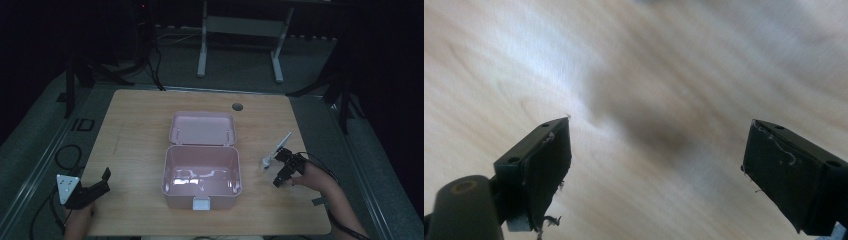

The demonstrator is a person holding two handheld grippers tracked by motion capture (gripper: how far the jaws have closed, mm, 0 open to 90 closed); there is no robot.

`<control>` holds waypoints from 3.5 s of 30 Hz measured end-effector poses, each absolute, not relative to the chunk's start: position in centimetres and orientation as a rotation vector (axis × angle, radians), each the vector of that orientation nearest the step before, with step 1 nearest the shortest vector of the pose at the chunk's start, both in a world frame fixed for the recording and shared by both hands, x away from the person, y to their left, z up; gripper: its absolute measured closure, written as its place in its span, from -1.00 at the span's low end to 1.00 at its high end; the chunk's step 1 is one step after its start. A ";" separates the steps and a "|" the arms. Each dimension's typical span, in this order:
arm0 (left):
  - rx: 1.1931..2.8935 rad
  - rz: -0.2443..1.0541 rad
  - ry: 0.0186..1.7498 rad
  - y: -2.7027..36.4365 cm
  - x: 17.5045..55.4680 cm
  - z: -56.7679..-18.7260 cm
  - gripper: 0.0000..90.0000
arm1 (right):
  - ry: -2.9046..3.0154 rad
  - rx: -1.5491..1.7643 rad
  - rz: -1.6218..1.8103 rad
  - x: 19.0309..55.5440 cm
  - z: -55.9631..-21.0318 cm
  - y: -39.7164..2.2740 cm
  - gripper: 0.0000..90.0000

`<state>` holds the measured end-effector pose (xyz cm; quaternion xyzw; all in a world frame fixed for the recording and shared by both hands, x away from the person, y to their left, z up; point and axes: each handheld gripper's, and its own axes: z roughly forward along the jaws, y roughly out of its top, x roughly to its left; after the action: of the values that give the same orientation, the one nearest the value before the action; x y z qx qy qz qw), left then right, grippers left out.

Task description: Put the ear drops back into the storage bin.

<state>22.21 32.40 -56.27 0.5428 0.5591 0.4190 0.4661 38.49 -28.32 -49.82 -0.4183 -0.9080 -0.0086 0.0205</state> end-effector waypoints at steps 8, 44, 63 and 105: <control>1.333 1.027 1.373 32.4 22.2 -56.3 -0.99 | -2.810 -1.331 -0.075 40.2 -48.9 -27.2 -0.71; 1.343 1.027 1.366 32.4 22.2 -56.3 -0.99 | -2.780 -1.246 0.060 44.1 -50.5 -23.0 0.13; 1.342 1.027 1.366 32.4 22.2 -56.3 -0.99 | -2.933 -0.911 0.123 42.3 -50.3 -22.6 0.32; 1.343 1.029 1.369 32.3 22.2 -56.3 -0.99 | -3.143 0.009 0.196 35.0 -48.8 -21.7 0.33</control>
<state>22.23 32.34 -56.26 0.5467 0.5571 0.4189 0.4639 34.99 -21.68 -48.83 0.0029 -0.9980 0.0624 -0.0040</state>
